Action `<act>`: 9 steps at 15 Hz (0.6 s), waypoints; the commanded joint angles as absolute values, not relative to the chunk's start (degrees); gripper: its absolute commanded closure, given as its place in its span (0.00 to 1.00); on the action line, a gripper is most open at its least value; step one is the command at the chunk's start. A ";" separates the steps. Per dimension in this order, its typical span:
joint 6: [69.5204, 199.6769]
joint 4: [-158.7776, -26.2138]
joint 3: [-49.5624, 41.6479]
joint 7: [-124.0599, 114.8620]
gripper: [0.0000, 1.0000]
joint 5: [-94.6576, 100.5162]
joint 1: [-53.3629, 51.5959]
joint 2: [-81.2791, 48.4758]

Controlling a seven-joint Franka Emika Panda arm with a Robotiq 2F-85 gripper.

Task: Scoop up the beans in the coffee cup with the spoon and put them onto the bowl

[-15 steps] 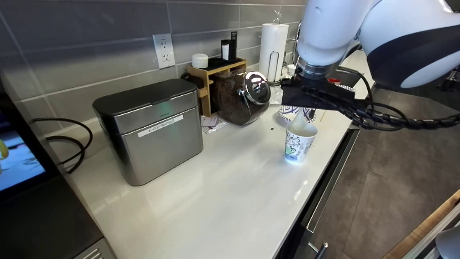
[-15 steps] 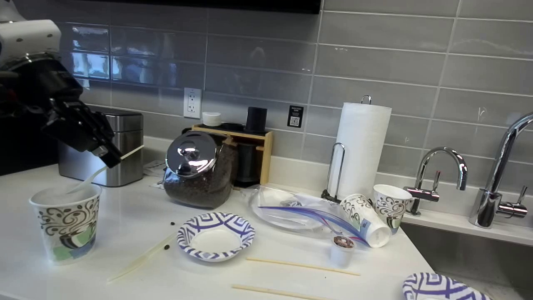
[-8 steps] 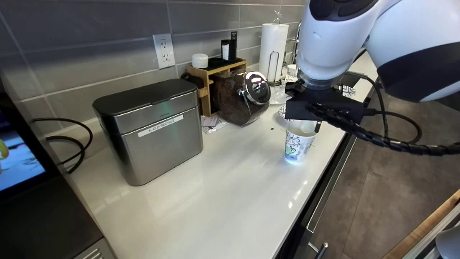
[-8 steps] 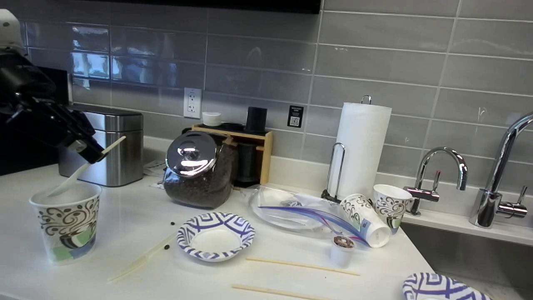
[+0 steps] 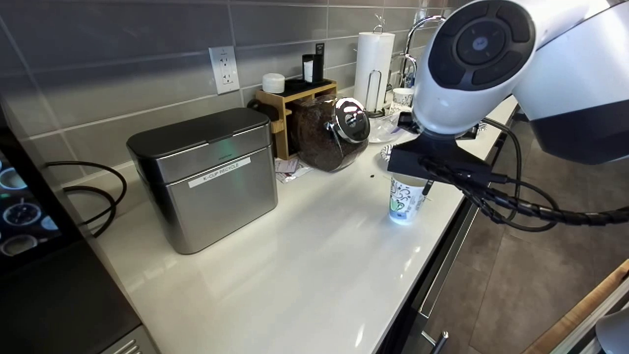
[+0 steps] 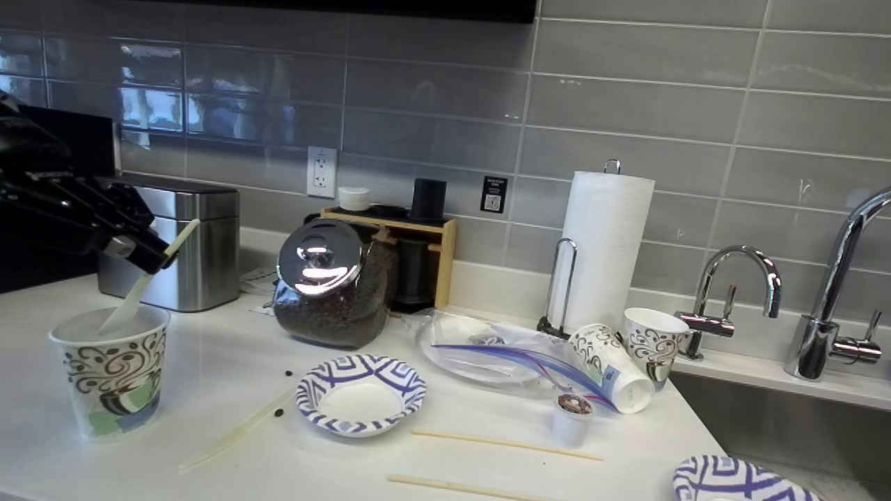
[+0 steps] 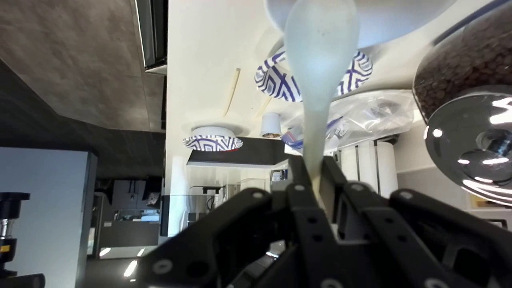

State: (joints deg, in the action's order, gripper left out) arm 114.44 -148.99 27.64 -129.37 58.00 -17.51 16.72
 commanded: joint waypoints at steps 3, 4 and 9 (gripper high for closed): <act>110.38 -149.61 27.40 -137.69 0.97 60.09 -19.56 13.87; 110.52 -149.49 27.29 -138.62 0.97 60.18 -19.74 13.39; 107.81 -148.00 27.57 -142.76 0.97 62.33 -20.10 9.86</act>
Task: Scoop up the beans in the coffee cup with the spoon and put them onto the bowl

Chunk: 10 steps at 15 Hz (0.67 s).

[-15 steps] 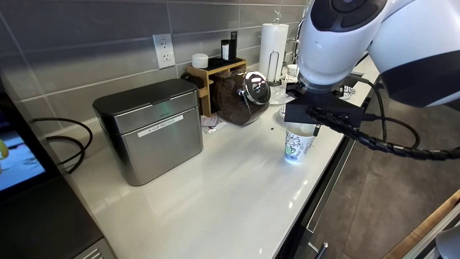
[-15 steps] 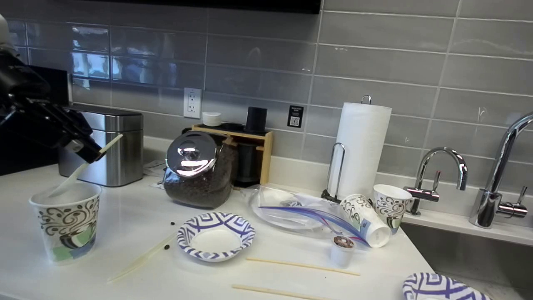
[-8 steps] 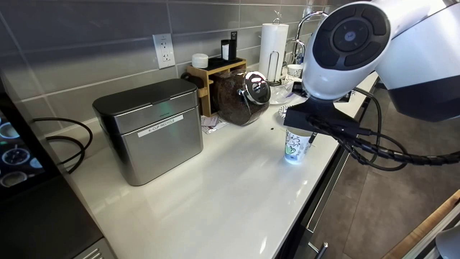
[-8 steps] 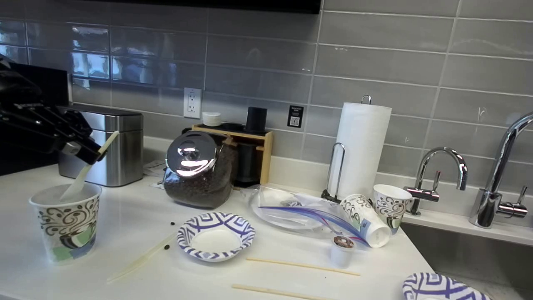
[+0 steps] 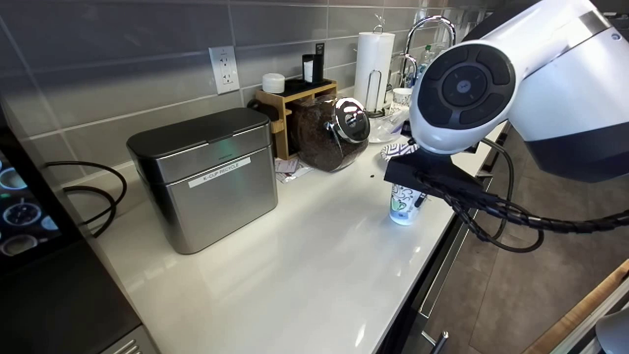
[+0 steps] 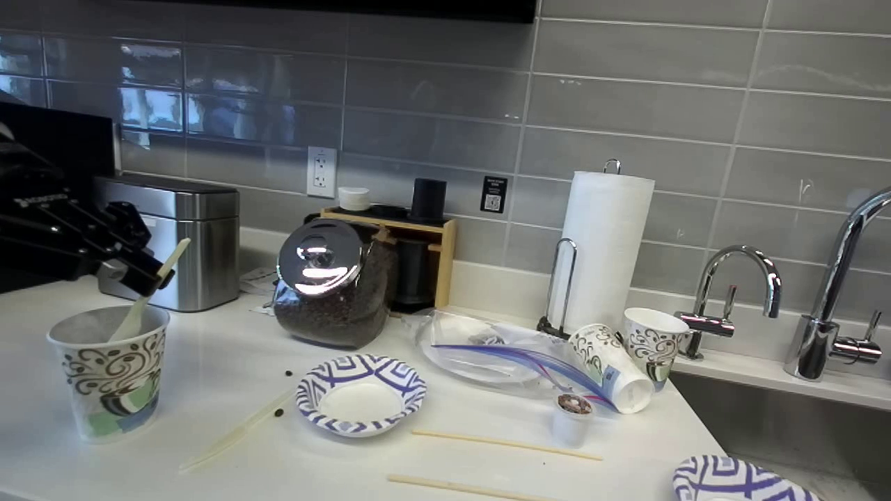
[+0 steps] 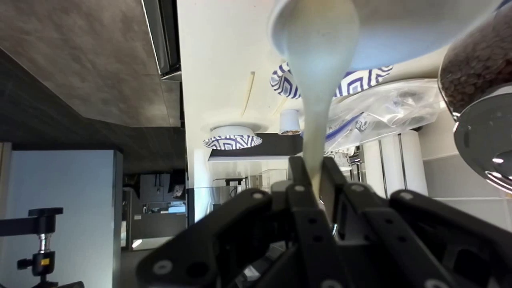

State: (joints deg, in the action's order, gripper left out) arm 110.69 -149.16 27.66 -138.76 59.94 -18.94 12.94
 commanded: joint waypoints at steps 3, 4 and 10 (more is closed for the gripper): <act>105.83 -146.68 27.32 -143.67 0.97 62.73 -20.76 7.67; 105.56 -146.13 27.21 -143.72 0.97 62.66 -20.93 6.77; 106.82 -141.95 26.60 -142.44 0.97 63.05 -21.58 2.08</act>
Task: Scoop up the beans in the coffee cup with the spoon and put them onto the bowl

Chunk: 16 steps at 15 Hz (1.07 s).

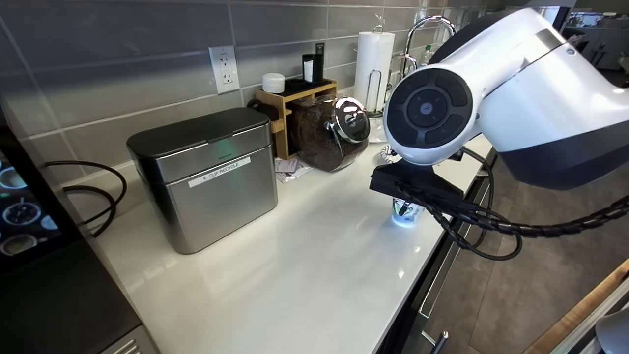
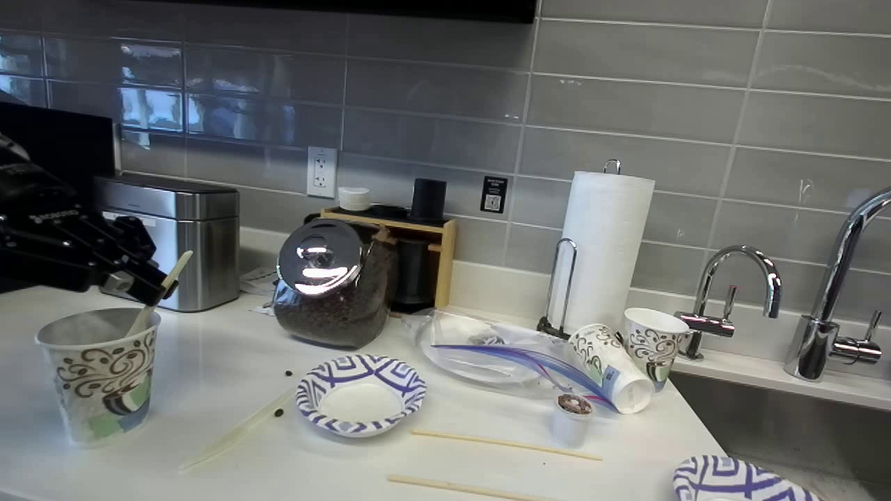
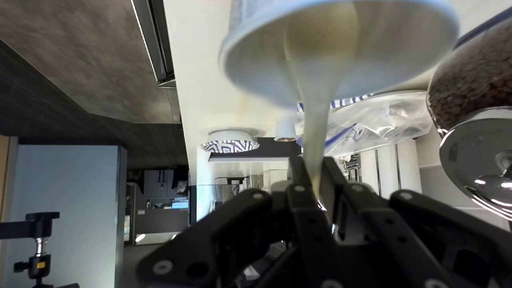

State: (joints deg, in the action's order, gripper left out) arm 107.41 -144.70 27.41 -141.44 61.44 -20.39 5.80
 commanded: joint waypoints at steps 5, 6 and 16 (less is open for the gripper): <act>105.92 -139.65 26.74 -141.56 0.97 64.23 -22.60 -1.41; 106.29 -139.35 26.72 -140.55 0.97 63.47 -22.82 -2.16; 102.03 -137.58 26.79 -137.42 0.97 58.88 -24.45 -4.49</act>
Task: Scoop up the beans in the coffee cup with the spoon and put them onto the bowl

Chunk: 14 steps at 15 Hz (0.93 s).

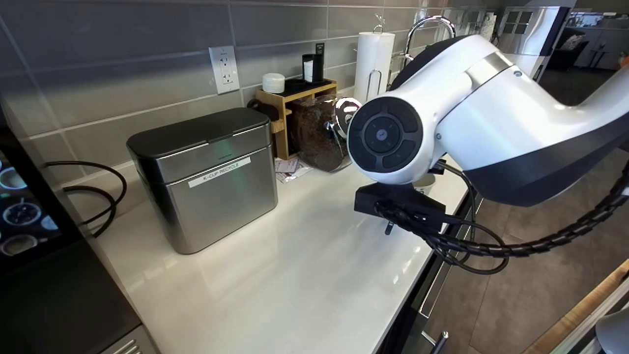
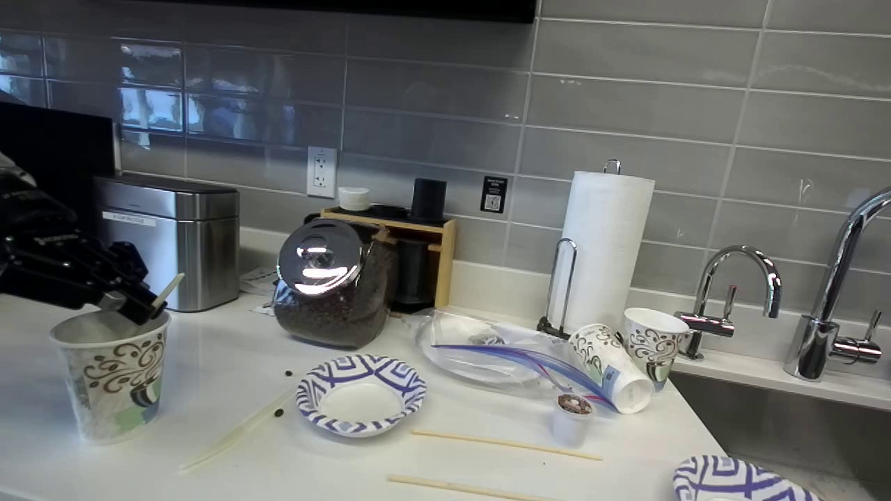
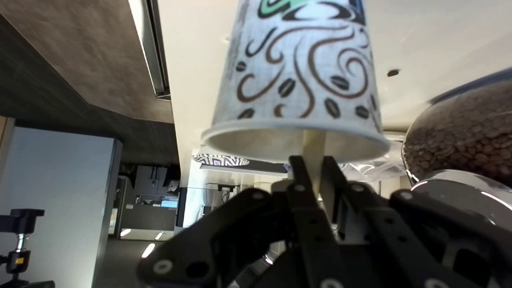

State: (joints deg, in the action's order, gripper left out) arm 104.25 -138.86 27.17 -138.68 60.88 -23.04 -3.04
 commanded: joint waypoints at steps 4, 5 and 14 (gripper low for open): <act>99.10 -137.70 26.79 -136.98 0.97 57.78 -25.04 -4.30; 97.95 -137.85 26.75 -137.67 0.97 57.65 -25.13 -3.96; 97.19 -137.41 26.31 -140.93 0.97 58.25 -25.15 -6.74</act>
State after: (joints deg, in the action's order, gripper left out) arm 97.69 -138.24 27.09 -138.20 58.46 -24.35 -4.74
